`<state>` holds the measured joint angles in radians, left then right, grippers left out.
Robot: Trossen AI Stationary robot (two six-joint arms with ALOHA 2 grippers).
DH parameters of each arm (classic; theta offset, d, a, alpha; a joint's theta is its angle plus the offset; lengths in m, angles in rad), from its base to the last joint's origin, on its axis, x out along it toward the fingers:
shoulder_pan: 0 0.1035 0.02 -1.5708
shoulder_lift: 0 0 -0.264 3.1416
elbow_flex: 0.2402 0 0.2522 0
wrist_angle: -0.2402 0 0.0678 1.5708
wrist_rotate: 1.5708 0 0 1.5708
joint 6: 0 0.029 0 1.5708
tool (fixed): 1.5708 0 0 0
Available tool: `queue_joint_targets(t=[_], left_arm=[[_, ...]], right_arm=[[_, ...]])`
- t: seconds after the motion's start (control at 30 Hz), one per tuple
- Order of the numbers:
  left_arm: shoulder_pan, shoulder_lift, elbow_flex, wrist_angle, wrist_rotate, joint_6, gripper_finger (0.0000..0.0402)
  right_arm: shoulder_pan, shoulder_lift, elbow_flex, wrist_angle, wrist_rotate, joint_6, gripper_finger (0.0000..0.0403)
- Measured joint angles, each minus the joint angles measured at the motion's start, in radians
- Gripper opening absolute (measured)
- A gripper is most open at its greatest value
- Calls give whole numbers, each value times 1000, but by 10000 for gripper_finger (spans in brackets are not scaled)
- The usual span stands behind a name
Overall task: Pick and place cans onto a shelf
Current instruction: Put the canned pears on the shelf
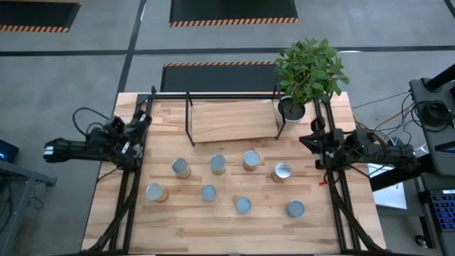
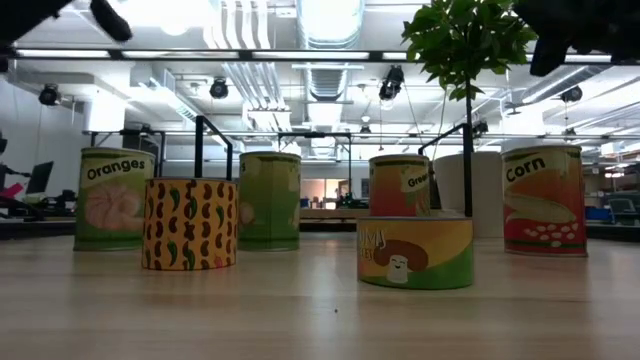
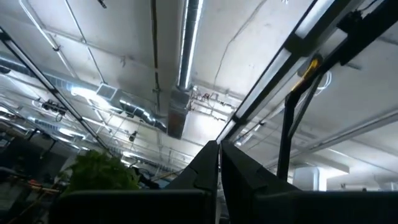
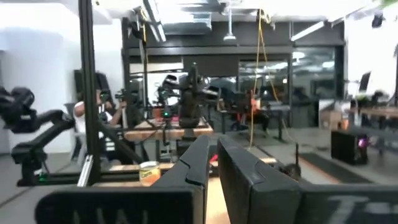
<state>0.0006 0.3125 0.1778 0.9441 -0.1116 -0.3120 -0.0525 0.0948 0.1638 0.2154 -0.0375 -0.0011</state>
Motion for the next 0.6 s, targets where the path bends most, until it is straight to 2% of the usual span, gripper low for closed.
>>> queue_joint_targets(t=[0.1,0.2,0.3,0.47,0.53,0.6], left_arm=[[0,111,118,-87,56,5,0],[0,222,258,-273,102,-27,0],[0,327,420,-613,112,-102,0],[0,542,670,-1176,31,-278,0],[-6,639,752,-1344,42,-326,0],[-19,734,825,-1498,98,-371,0]], right_arm=[[0,-1,0,-3,1,-76,22],[0,0,4,-2,0,-156,22],[0,0,8,-1,0,-228,22],[0,0,22,-1,2,-281,22],[0,0,32,-2,3,-301,22],[0,0,42,-1,3,-312,22]])
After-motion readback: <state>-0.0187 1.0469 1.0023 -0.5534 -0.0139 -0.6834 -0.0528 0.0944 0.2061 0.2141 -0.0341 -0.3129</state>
